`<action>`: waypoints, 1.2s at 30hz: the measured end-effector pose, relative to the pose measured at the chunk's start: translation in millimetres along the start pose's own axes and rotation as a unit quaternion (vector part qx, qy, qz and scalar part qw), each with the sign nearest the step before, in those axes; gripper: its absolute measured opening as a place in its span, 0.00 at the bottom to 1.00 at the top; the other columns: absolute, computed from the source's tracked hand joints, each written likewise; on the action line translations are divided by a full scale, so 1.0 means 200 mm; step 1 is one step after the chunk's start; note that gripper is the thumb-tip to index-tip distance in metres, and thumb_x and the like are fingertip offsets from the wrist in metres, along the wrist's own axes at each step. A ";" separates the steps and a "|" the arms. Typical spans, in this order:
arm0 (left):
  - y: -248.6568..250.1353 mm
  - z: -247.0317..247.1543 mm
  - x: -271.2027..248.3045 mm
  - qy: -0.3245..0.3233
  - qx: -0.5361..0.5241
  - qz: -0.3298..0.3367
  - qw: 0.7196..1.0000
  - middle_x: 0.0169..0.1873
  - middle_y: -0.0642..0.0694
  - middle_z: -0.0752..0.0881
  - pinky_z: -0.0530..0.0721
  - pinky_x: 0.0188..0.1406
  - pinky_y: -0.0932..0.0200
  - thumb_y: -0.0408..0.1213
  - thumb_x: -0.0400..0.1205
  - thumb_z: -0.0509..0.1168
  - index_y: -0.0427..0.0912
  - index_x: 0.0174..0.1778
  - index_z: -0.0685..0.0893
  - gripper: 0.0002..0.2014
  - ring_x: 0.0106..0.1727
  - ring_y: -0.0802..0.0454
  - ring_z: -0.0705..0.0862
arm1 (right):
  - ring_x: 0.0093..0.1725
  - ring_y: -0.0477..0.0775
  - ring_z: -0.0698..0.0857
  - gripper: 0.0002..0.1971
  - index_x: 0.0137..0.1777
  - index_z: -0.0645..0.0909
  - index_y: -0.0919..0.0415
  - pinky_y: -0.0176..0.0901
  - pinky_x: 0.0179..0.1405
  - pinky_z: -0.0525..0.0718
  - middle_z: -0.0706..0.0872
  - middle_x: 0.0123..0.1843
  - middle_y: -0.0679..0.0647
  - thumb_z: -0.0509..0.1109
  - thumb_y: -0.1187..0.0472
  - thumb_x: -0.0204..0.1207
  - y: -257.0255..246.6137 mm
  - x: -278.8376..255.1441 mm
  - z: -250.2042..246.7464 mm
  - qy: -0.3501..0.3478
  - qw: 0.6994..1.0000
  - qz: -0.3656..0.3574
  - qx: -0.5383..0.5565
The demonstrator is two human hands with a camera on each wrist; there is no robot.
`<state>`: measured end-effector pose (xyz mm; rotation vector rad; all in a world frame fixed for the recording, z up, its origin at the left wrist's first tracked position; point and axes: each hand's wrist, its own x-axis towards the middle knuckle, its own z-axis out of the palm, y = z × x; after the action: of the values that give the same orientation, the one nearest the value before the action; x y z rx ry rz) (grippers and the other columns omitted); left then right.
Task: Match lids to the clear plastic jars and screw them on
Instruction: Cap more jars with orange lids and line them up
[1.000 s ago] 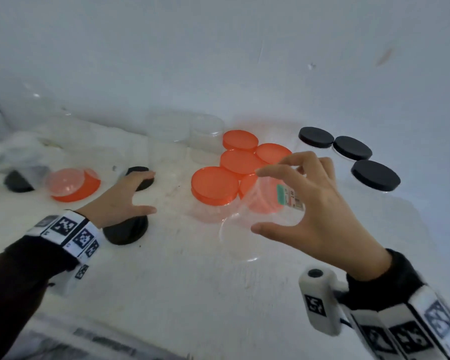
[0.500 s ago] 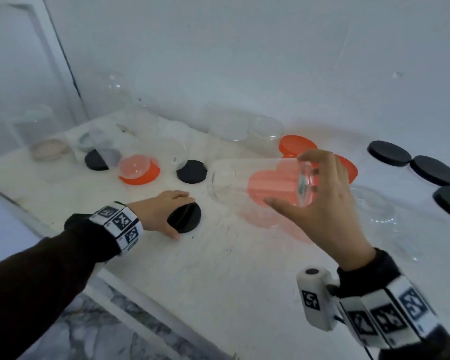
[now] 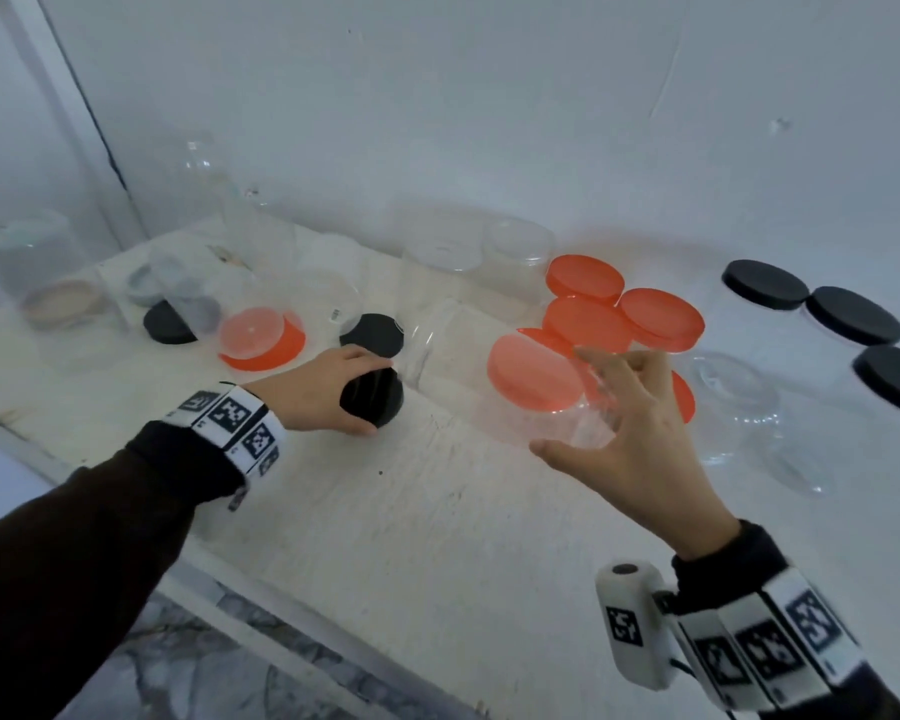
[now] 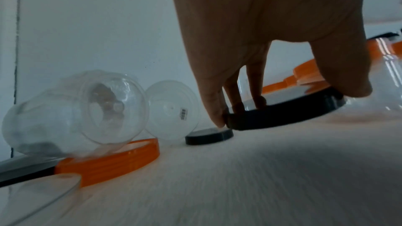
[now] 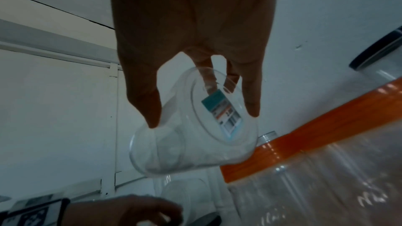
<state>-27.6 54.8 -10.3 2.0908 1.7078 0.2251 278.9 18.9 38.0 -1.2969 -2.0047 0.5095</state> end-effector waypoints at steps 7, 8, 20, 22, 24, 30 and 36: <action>0.10 -0.10 0.00 0.154 -0.145 0.062 0.975 0.69 0.52 0.66 0.68 0.72 0.55 0.58 0.66 0.75 0.50 0.76 0.66 0.43 0.71 0.55 0.67 | 0.55 0.46 0.77 0.34 0.62 0.74 0.55 0.44 0.60 0.80 0.73 0.57 0.47 0.82 0.54 0.55 0.08 -0.06 0.01 -0.008 0.997 0.058 0.059; 0.12 -0.10 0.01 0.168 -0.156 0.072 0.971 0.68 0.53 0.65 0.68 0.70 0.58 0.62 0.63 0.73 0.51 0.75 0.67 0.45 0.71 0.57 0.67 | 0.56 0.46 0.78 0.33 0.60 0.74 0.54 0.45 0.61 0.81 0.75 0.56 0.46 0.82 0.53 0.54 0.09 -0.08 0.01 -0.012 0.995 0.072 0.073; 0.41 -0.13 0.04 0.209 -0.231 0.194 0.930 0.66 0.54 0.72 0.75 0.64 0.63 0.59 0.65 0.69 0.49 0.73 0.70 0.40 0.68 0.65 0.71 | 0.64 0.46 0.79 0.30 0.51 0.69 0.50 0.44 0.61 0.81 0.78 0.62 0.46 0.85 0.58 0.55 0.27 -0.19 -0.01 -0.087 0.966 0.174 0.169; 0.46 -0.13 0.04 0.198 -0.246 0.211 0.925 0.67 0.54 0.73 0.76 0.65 0.61 0.58 0.65 0.69 0.49 0.73 0.70 0.39 0.69 0.64 0.72 | 0.64 0.47 0.79 0.30 0.51 0.69 0.51 0.44 0.62 0.81 0.78 0.62 0.47 0.85 0.59 0.55 0.30 -0.20 -0.01 -0.093 0.963 0.183 0.174; 0.50 -0.12 0.04 0.188 -0.254 0.225 0.922 0.67 0.55 0.73 0.76 0.66 0.63 0.57 0.65 0.70 0.51 0.72 0.70 0.38 0.69 0.66 0.72 | 0.66 0.47 0.78 0.30 0.52 0.69 0.51 0.43 0.63 0.79 0.77 0.64 0.47 0.85 0.60 0.55 0.32 -0.22 -0.02 -0.098 0.959 0.194 0.181; 0.60 -0.09 0.06 0.155 -0.269 0.262 0.914 0.67 0.56 0.74 0.75 0.68 0.58 0.55 0.66 0.70 0.49 0.72 0.71 0.37 0.69 0.65 0.72 | 0.69 0.47 0.75 0.30 0.53 0.68 0.50 0.45 0.67 0.76 0.75 0.66 0.44 0.84 0.60 0.58 0.36 -0.25 -0.03 -0.118 0.957 0.207 0.166; 0.66 -0.06 0.07 0.136 -0.239 0.308 0.911 0.68 0.54 0.72 0.72 0.67 0.68 0.55 0.68 0.68 0.47 0.71 0.72 0.35 0.71 0.64 0.70 | 0.66 0.42 0.75 0.37 0.62 0.62 0.43 0.42 0.66 0.75 0.76 0.64 0.43 0.83 0.58 0.61 0.36 -0.27 -0.07 -0.115 0.966 0.192 0.131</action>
<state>88.9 52.0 55.1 2.1957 0.9134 1.0515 349.0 0.6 -17.5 -1.5161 -1.7864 1.1144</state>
